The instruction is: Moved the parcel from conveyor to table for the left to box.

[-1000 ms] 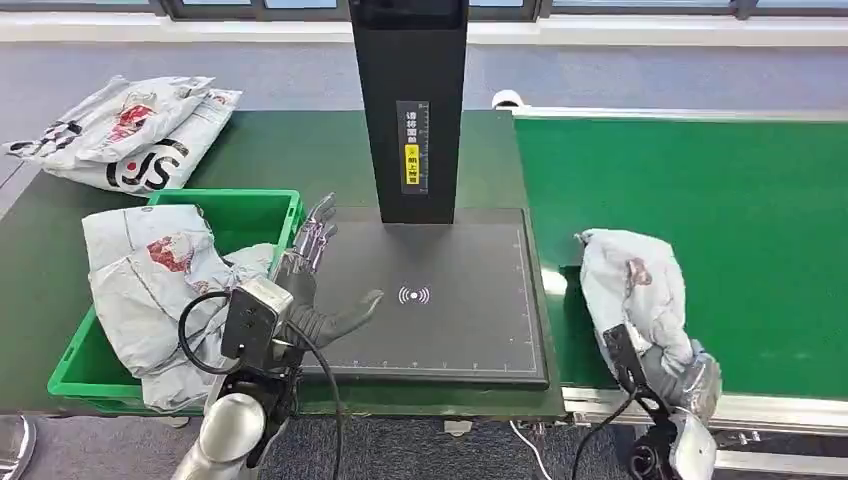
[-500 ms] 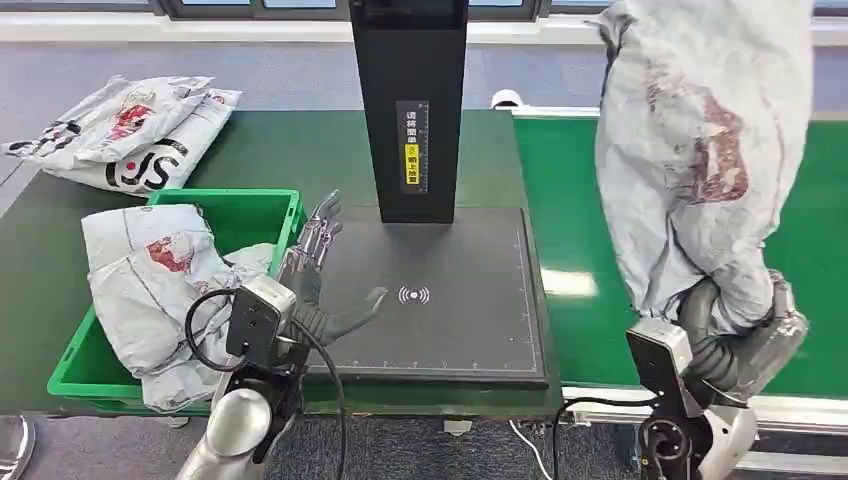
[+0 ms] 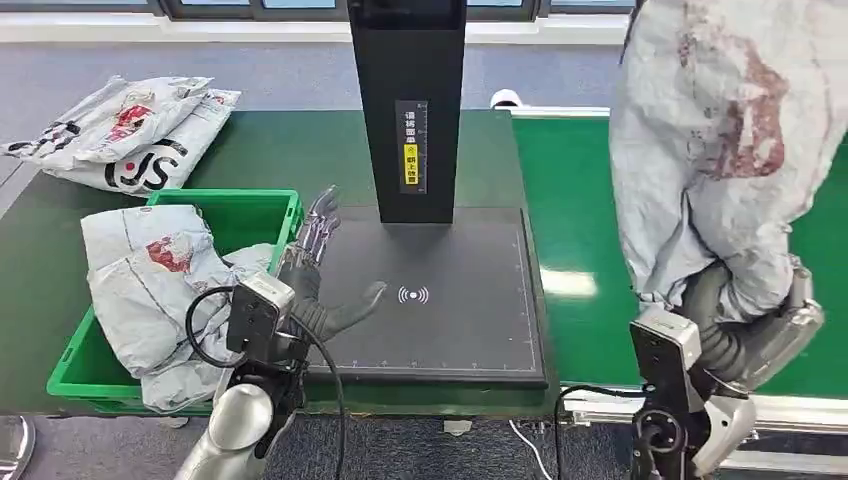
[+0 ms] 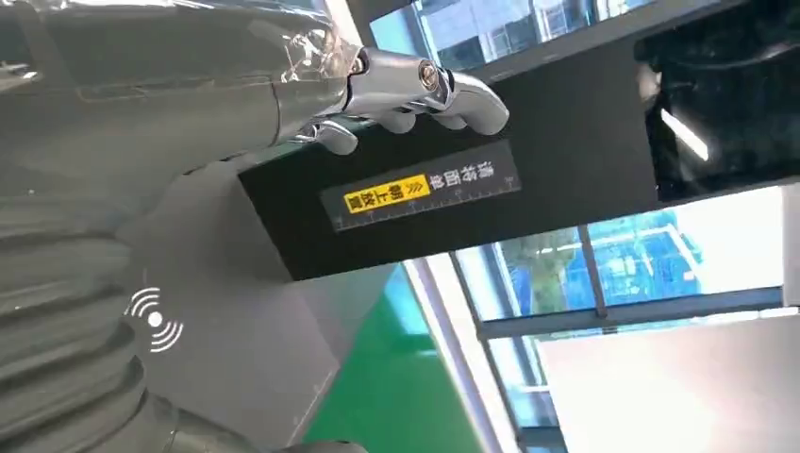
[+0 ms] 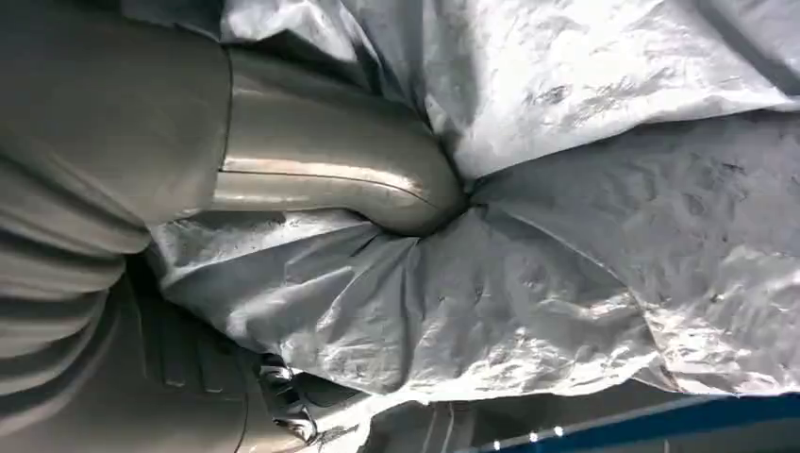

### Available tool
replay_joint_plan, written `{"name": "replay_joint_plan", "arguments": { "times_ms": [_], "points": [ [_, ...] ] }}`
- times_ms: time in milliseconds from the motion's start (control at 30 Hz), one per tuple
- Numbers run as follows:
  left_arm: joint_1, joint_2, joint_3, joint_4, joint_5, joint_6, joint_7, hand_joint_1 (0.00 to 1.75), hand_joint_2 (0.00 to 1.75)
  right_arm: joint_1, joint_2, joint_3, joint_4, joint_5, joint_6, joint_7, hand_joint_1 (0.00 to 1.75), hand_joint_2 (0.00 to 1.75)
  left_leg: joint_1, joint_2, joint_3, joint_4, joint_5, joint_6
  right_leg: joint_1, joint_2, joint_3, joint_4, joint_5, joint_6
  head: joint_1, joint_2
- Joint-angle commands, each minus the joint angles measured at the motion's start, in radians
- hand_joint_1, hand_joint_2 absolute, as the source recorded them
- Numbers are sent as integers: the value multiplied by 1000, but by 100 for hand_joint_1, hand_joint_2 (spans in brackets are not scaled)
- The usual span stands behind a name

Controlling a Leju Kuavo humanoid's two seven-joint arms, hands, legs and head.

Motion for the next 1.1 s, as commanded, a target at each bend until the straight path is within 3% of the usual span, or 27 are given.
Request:
{"name": "replay_joint_plan", "arguments": {
  "times_ms": [33,167,267,467,733,900,1100],
  "points": [
    [-70,22,3,52,25,16,-15,0,175,-93,-218,432,220,108,97,296,175,175,1,6,3,-1,0,0,1,5,2,-3,2,0,0,0],
    [-67,34,18,37,41,25,-12,0,175,-118,-268,519,347,102,287,427,175,175,1,3,3,-2,0,0,1,2,3,-2,1,0,0,0],
    [-56,38,32,18,46,21,-10,0,175,-124,-264,570,423,83,302,420,175,175,1,3,4,-2,0,0,1,2,4,-2,1,0,0,0],
    [-49,33,45,15,43,15,-11,0,175,-125,-288,623,412,-10,403,433,175,175,1,1,3,-2,-1,0,1,1,3,-2,0,0,0,0],
    [-50,34,47,14,41,13,-11,0,175,-119,-297,636,401,-13,424,440,175,175,0,0,1,-1,0,0,0,0,2,-1,0,0,0,0],
    [-65,30,50,26,38,1,-6,0,175,-107,-309,687,414,-73,577,473,175,175,1,0,2,-1,-1,0,1,0,3,-2,0,-1,0,0],
    [-78,24,44,36,37,-6,-2,0,175,-129,-303,705,482,-112,625,481,175,175,1,-1,2,-2,0,0,1,-1,3,-2,0,-1,0,0]
  ]
}}
